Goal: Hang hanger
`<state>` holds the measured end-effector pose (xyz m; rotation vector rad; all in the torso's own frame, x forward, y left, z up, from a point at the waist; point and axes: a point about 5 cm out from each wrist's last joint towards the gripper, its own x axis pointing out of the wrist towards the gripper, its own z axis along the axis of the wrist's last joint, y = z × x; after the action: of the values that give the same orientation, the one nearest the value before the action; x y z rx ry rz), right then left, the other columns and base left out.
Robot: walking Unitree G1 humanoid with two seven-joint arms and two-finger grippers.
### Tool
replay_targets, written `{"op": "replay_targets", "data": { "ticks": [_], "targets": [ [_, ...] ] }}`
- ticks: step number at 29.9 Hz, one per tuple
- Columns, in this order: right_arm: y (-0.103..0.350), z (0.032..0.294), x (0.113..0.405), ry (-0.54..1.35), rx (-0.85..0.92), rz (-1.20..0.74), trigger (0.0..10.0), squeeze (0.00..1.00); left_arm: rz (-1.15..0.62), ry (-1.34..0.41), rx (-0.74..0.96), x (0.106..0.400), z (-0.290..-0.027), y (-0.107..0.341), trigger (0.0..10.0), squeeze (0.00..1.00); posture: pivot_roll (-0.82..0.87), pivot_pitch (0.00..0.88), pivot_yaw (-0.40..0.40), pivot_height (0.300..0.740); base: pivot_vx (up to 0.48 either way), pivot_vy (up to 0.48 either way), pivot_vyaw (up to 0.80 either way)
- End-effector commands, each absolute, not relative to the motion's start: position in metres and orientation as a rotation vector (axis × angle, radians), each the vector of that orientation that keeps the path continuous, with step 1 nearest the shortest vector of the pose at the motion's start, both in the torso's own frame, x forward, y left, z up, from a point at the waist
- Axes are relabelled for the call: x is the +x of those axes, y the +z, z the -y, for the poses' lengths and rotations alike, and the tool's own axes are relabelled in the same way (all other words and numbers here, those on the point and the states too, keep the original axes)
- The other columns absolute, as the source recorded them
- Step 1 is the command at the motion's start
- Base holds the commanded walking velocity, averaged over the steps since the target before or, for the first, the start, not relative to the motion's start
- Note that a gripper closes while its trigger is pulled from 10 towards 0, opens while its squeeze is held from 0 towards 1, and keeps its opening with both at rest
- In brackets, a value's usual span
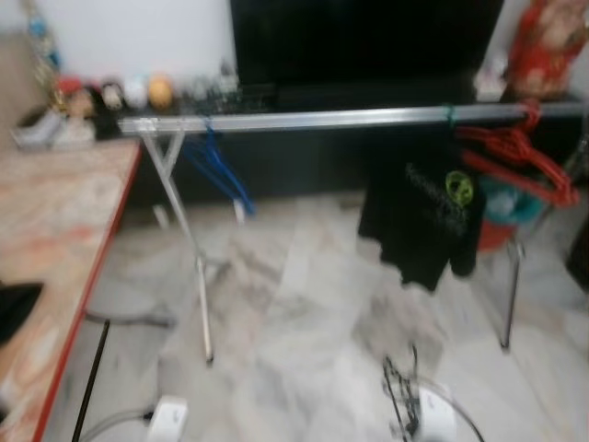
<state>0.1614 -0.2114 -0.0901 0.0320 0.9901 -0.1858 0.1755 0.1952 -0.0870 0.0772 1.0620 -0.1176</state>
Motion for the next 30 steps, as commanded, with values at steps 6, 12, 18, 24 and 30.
{"op": "replay_targets", "data": {
  "ticks": [6, 12, 18, 24, 30],
  "targets": [
    [-0.0862, 0.2007, 0.1734, -0.137, 0.036, -0.945, 10.0, 0.0, -1.085, -0.098, 0.112, 0.1698, -0.2082, -0.0876, 10.0, 0.0, -0.02, 0.0, 0.022, 0.74, 0.427, 0.0, 0.8],
    [-0.0871, 0.2004, 0.1718, -0.15, 0.052, -0.95, 10.0, 0.0, -1.088, -0.102, 0.117, 0.1691, -0.2086, -0.0878, 10.0, 0.0, -0.02, 0.0, 0.026, 0.74, 0.428, 0.0, 0.35],
    [-0.0873, 0.2002, 0.1711, -0.149, 0.053, -0.947, 10.0, 0.0, -1.091, -0.106, 0.122, 0.1682, -0.2086, -0.0882, 10.0, 0.0, -0.02, 0.0, 0.027, 0.74, 0.426, 0.0, 0.0],
    [-0.0863, 0.1999, 0.1721, -0.15, 0.058, -0.92, 10.0, 0.0, -1.092, -0.107, 0.128, 0.1674, -0.2089, -0.0885, 10.0, 0.0, -0.03, 0.0, 0.027, 0.74, 0.421, 0.0, 0.0],
    [-0.0849, 0.2003, 0.1732, -0.154, 0.059, -0.89, 10.0, 0.0, -1.091, -0.102, 0.134, 0.1669, -0.2091, -0.0887, 10.0, 0.0, -0.03, 0.0, 0.025, 0.74, 0.153, 0.0, 0.0]
  ]
}}
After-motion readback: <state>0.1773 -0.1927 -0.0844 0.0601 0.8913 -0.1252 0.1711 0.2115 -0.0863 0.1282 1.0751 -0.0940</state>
